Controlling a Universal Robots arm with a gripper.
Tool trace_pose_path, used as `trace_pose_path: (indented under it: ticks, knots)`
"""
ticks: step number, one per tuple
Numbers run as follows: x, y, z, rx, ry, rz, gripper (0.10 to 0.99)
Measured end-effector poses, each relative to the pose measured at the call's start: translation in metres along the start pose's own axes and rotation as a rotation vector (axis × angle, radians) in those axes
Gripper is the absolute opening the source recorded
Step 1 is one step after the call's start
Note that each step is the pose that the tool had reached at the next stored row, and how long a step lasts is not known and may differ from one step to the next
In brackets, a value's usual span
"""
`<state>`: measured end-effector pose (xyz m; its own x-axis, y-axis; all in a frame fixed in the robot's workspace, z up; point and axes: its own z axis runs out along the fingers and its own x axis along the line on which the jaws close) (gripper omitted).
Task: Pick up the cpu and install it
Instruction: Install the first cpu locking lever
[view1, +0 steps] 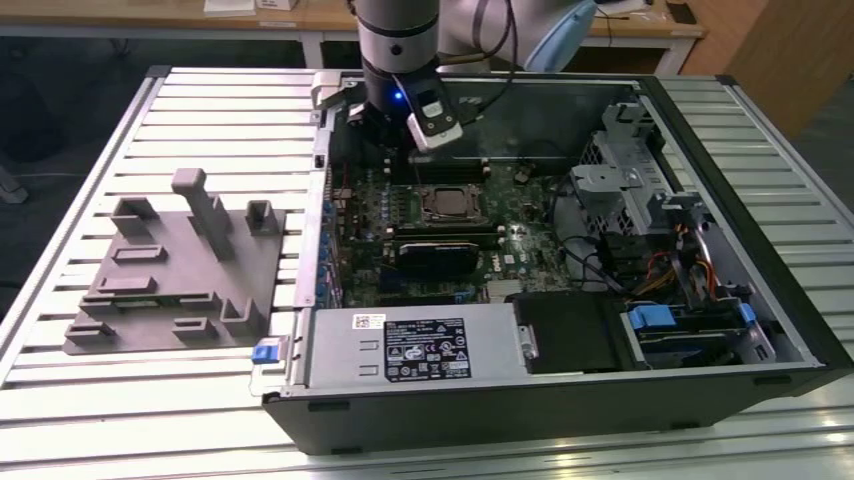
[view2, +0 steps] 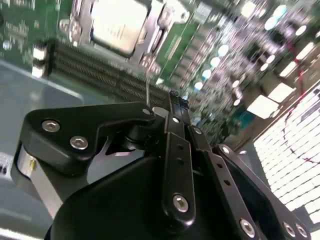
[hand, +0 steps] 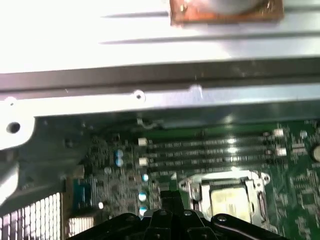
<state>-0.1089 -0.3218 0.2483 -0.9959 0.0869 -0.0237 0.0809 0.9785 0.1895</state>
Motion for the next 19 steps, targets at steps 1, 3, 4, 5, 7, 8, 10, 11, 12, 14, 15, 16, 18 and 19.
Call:
trace_pose_path:
  ticks: [1, 3, 4, 5, 7, 8, 10, 11, 12, 14, 15, 16, 18, 19]
  knots:
    - [0.0004, -0.0001, 0.0000, -0.016, 0.0015, -0.001, 0.106]
    - [0.0008, -0.0002, 0.0000, -0.037, 0.0036, -0.002, 0.106]
    - [0.0009, -0.0002, 0.0000, -0.051, 0.0050, -0.002, 0.106]
    - [0.0009, -0.0003, 0.0000, -0.063, 0.0063, -0.003, 0.106]
    - [0.0009, -0.0003, 0.0001, -0.069, 0.0067, -0.003, 0.106]
    - [0.0006, -0.0003, 0.0001, -0.070, 0.0068, -0.003, 0.106]
    - [-0.0028, -0.0001, 0.0002, -0.070, 0.0069, -0.004, 0.106]
    - [-0.0064, 0.0002, 0.0003, -0.070, 0.0068, -0.004, 0.106]
    - [-0.0106, 0.0006, 0.0005, -0.070, 0.0067, -0.004, 0.106]
    - [-0.0196, 0.0013, 0.0009, -0.070, 0.0068, -0.004, 0.106]
    - [-0.0241, 0.0017, 0.0011, -0.070, 0.0068, -0.004, 0.106]
    - [-0.0286, 0.0020, 0.0013, -0.070, 0.0069, -0.003, 0.106]
    - [-0.0375, 0.0028, 0.0016, -0.070, 0.0070, -0.003, 0.106]
    - [-0.0424, 0.0031, 0.0018, -0.070, 0.0071, -0.003, 0.106]
